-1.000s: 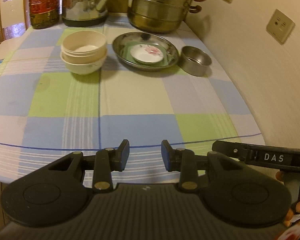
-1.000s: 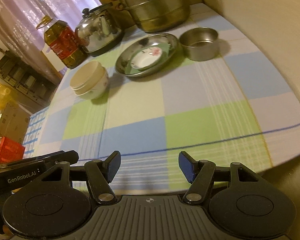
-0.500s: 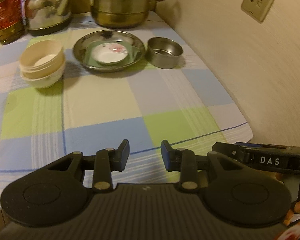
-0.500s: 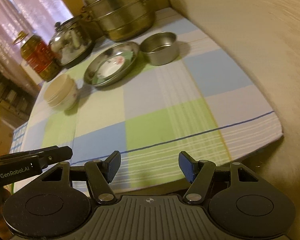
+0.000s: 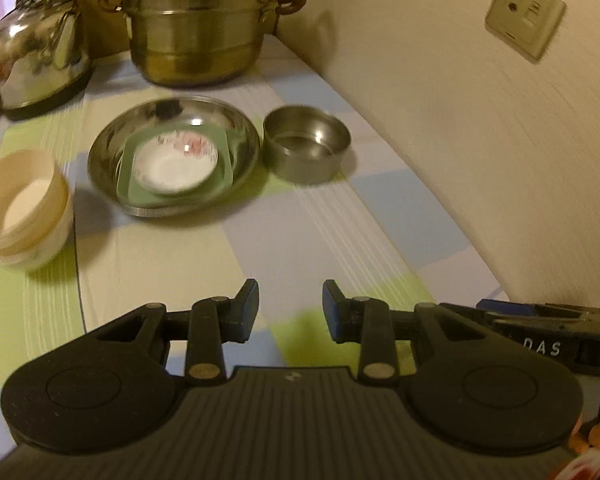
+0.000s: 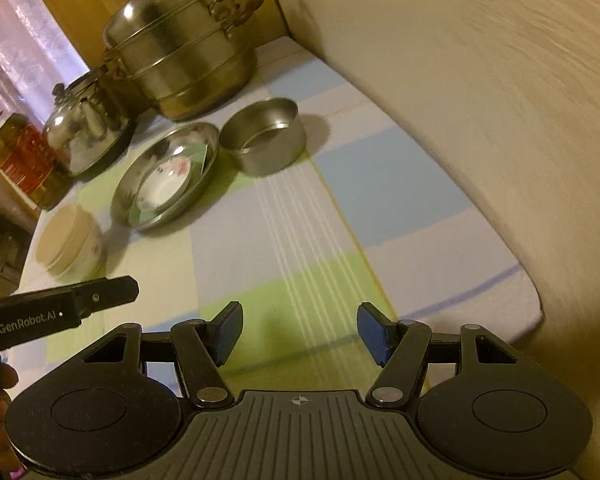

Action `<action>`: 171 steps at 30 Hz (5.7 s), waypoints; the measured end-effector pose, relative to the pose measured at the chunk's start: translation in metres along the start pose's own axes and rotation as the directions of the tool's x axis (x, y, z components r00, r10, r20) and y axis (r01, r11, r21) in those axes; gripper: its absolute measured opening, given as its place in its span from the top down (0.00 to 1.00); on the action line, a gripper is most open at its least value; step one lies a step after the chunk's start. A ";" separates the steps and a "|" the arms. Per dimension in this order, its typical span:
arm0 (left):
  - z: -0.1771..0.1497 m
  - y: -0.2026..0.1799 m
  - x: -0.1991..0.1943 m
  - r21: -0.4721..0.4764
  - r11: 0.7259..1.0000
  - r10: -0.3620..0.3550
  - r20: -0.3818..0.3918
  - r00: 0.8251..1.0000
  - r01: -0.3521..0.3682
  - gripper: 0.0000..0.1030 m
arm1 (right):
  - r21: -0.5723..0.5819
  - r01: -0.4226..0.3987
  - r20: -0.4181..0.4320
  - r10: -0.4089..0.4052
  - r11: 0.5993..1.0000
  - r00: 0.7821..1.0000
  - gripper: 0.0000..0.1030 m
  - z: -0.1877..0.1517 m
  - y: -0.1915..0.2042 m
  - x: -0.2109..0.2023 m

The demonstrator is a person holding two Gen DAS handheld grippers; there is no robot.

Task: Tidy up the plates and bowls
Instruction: 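Close the left tool on the rim of the steel tin, then lift the steel tin with the left tool and carry it toward the bowl stack, then carry the steel tin with the left tool over the cream bowl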

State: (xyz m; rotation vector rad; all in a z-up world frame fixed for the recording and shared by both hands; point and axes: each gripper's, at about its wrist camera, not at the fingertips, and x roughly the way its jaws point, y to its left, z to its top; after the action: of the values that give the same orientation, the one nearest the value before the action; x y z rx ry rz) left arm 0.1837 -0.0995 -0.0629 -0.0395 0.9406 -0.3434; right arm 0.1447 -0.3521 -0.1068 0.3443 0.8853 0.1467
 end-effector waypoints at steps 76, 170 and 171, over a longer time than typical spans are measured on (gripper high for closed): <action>0.095 0.027 0.119 0.045 0.996 -0.081 -0.003 0.997 0.081 0.90 | 0.012 0.064 0.098 -0.064 0.998 0.993 0.93 0.112 0.012 0.103; 0.051 0.250 -0.061 -0.348 0.911 0.299 0.186 0.936 -0.222 0.90 | -0.353 -0.303 -0.074 0.296 0.885 0.952 0.92 0.085 0.292 0.146; 0.051 0.252 -0.059 -0.349 0.911 0.297 0.184 0.937 -0.220 0.90 | -0.352 -0.301 -0.075 0.294 0.886 0.953 0.92 0.084 0.292 0.149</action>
State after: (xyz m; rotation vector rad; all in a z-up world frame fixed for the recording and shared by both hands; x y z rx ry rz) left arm 0.2612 0.1505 -0.0320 -0.2493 0.7477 0.0679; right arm 0.3083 -0.0594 -0.0631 0.1324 0.8013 0.5922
